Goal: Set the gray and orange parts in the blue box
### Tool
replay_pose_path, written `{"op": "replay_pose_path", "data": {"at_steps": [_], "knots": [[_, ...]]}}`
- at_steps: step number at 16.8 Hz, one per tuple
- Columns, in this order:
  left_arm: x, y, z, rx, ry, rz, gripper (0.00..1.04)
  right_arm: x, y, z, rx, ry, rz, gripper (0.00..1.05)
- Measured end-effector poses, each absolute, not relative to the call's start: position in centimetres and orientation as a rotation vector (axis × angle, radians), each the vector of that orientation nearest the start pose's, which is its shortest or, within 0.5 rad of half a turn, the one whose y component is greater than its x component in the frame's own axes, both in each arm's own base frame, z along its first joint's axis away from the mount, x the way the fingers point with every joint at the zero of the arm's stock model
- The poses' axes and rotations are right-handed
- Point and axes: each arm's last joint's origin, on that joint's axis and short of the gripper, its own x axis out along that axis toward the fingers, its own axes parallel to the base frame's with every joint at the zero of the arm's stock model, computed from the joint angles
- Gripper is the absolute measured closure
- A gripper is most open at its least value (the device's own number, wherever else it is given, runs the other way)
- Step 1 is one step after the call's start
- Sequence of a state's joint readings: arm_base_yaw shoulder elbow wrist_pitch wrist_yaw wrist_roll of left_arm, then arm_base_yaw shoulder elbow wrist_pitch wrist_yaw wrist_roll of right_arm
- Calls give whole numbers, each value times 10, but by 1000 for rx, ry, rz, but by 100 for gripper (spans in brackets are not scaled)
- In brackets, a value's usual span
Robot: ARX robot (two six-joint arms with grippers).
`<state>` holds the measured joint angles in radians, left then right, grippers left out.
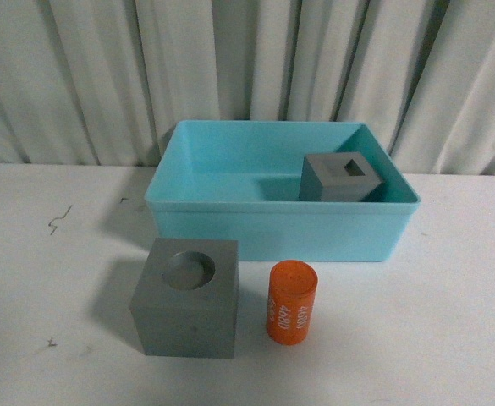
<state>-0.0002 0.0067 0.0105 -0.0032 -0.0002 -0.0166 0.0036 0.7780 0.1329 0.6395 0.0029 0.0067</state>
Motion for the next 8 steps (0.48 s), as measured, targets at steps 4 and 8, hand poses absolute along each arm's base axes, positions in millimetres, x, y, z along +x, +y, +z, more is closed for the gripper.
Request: {"op": "replay_pose_path", "data": {"at_steps": [4, 8], "knots": [[97, 0, 166, -17, -1, 0, 7, 148, 0, 183, 7, 2, 1, 103], [97, 0, 166, -17, 0, 0, 7, 136, 0, 176, 7, 6, 1, 103]]}}
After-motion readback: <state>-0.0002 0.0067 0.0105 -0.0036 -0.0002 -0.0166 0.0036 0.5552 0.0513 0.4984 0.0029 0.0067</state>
